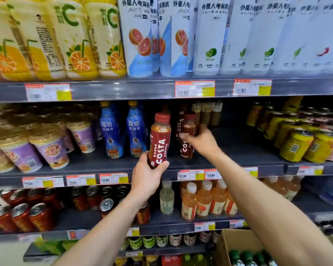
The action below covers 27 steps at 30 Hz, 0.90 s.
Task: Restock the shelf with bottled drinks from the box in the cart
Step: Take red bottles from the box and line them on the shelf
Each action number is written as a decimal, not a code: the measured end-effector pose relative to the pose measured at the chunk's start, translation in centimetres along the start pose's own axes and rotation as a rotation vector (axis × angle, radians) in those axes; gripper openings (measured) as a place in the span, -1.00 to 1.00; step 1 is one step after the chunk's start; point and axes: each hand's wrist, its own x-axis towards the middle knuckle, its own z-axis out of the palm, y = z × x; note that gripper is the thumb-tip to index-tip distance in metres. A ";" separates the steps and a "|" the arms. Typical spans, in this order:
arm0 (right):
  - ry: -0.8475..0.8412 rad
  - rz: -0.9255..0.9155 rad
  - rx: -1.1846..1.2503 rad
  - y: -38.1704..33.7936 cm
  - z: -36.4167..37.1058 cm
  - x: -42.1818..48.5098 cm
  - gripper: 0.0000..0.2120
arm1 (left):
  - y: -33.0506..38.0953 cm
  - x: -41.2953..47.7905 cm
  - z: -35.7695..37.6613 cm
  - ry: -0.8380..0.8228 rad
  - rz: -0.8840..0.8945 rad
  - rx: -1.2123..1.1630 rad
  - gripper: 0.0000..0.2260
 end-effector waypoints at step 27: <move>-0.035 0.191 -0.585 4.2 2.2 0.1 -0.44 | 0.1 4.5 2.5 -0.031 -0.053 0.243 -0.55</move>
